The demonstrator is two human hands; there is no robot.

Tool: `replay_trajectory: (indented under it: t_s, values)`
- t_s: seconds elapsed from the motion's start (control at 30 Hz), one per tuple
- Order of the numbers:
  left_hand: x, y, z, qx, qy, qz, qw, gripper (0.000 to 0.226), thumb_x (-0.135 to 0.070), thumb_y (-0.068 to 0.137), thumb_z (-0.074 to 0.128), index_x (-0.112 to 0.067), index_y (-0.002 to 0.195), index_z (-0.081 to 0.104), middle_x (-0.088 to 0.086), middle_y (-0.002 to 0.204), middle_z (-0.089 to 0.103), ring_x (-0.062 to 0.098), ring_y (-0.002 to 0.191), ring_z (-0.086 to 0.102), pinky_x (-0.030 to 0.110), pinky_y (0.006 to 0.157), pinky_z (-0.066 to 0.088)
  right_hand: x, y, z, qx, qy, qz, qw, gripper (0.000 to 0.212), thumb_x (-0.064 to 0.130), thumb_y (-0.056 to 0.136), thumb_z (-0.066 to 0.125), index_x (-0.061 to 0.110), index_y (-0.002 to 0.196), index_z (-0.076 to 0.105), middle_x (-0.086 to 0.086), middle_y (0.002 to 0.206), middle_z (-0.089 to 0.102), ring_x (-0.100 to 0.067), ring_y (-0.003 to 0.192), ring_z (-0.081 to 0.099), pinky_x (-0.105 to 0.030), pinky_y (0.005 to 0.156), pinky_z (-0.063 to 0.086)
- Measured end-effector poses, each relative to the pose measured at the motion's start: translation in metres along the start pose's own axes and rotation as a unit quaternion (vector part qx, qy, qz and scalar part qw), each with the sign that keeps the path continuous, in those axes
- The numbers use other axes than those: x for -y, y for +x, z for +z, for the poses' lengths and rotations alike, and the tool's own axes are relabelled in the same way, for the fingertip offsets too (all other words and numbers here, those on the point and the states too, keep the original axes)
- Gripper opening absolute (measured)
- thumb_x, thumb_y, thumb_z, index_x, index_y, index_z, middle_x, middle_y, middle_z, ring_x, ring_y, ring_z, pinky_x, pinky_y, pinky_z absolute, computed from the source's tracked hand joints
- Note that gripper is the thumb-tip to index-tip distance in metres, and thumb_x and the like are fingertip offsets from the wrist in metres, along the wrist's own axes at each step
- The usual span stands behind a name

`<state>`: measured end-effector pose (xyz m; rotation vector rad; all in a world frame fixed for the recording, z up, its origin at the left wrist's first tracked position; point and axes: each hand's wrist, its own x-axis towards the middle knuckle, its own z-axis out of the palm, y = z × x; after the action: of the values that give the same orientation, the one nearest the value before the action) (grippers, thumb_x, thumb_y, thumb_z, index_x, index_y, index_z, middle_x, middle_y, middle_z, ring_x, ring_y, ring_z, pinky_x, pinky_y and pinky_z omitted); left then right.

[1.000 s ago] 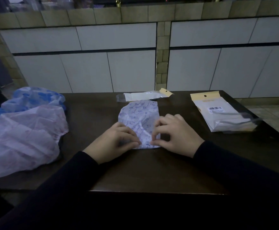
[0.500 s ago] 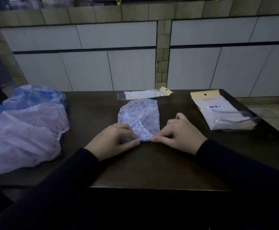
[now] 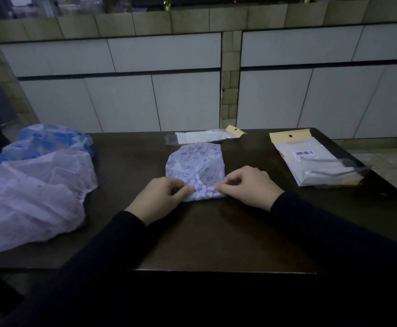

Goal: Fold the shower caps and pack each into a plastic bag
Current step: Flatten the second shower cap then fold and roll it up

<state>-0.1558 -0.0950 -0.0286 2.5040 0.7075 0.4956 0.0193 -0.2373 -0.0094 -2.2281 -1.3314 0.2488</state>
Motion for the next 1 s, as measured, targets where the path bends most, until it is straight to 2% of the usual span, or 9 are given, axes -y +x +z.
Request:
replay_trajectory:
  t_s: [0.13,0.23,0.4,0.57,0.63,0.73,0.8,0.87,1.0]
  values:
    - [-0.002,-0.001,-0.002,-0.025,0.019,-0.006,0.999,0.028,-0.05,0.086,0.062,-0.029,0.068,0.064,-0.01,0.063,0.061,0.003,0.061,0.055,0.022,0.057,0.037,0.005,-0.004,0.002,-0.039,-0.055,-0.005,0.998,0.031,0.053,0.089,0.056,0.027,0.081,0.071,0.014,0.08,0.065,-0.004,0.085,0.055,-0.041,0.101,0.024]
    - [-0.006,-0.003,-0.004,-0.026,0.014,0.006,1.0,0.015,-0.047,0.085,0.065,-0.033,0.08,0.062,-0.007,0.066,0.067,0.002,0.063,0.059,0.021,0.058,0.045,0.006,-0.007,0.006,-0.061,-0.069,-0.01,0.996,0.032,0.053,0.09,0.054,0.026,0.076,0.067,0.012,0.075,0.063,-0.003,0.083,0.056,-0.043,0.101,0.023]
    - [-0.009,-0.004,-0.005,-0.05,0.062,0.056,0.995,0.016,-0.044,0.086,0.065,-0.031,0.081,0.057,-0.007,0.064,0.064,0.006,0.062,0.058,0.025,0.061,0.049,0.003,-0.005,0.012,-0.065,-0.049,0.025,0.996,0.034,0.053,0.088,0.057,0.025,0.069,0.065,0.01,0.073,0.062,-0.004,0.085,0.055,-0.046,0.102,0.023]
    - [-0.009,-0.004,-0.001,-0.094,0.137,0.122,0.979,0.016,-0.043,0.086,0.065,-0.029,0.09,0.07,-0.004,0.075,0.06,0.013,0.077,0.056,0.035,0.07,0.049,0.004,-0.006,0.015,-0.089,-0.047,0.032,0.994,0.029,0.056,0.085,0.059,0.028,0.076,0.062,0.011,0.083,0.059,-0.005,0.088,0.054,-0.042,0.096,0.032]
    - [-0.005,-0.006,-0.004,-0.079,0.13,0.146,0.977,0.021,-0.048,0.084,0.065,-0.031,0.091,0.073,-0.012,0.072,0.055,0.009,0.08,0.054,0.032,0.069,0.049,0.003,-0.01,0.013,-0.118,-0.054,-0.005,0.992,0.023,0.055,0.083,0.061,0.032,0.082,0.056,0.013,0.089,0.053,-0.005,0.087,0.051,-0.037,0.092,0.034]
    - [0.004,-0.007,-0.012,-0.036,0.091,0.173,0.98,0.037,-0.066,0.074,0.061,-0.037,0.094,0.074,-0.021,0.063,0.05,0.002,0.081,0.049,0.019,0.069,0.044,0.001,-0.015,0.009,-0.132,-0.078,-0.115,0.982,0.017,0.051,0.085,0.063,0.035,0.08,0.058,0.016,0.091,0.054,-0.002,0.09,0.048,-0.033,0.093,0.032]
    - [0.008,-0.006,-0.014,-0.023,0.056,0.172,0.983,0.044,-0.071,0.07,0.061,-0.04,0.099,0.073,-0.02,0.063,0.053,0.001,0.086,0.048,0.014,0.071,0.041,-0.001,-0.015,0.004,-0.104,-0.094,-0.158,0.977,0.015,0.05,0.086,0.061,0.036,0.084,0.062,0.017,0.096,0.057,-0.002,0.094,0.048,-0.033,0.096,0.029]
    - [0.01,-0.004,-0.013,-0.009,0.032,0.157,0.987,0.044,-0.069,0.067,0.063,-0.041,0.1,0.073,-0.019,0.064,0.055,0.003,0.088,0.048,0.014,0.073,0.04,-0.004,-0.015,-0.001,-0.066,-0.118,-0.188,0.973,0.016,0.048,0.09,0.057,0.038,0.095,0.067,0.019,0.104,0.06,-0.004,0.099,0.047,-0.033,0.096,0.026]
    - [0.011,0.0,-0.013,0.012,0.019,0.14,0.99,0.048,-0.069,0.063,0.064,-0.042,0.102,0.072,-0.019,0.065,0.057,0.003,0.089,0.049,0.012,0.073,0.039,-0.012,-0.015,-0.004,-0.043,-0.168,-0.215,0.961,0.031,0.055,0.09,0.049,0.04,0.109,0.068,0.022,0.112,0.062,-0.003,0.101,0.045,-0.031,0.092,0.022]
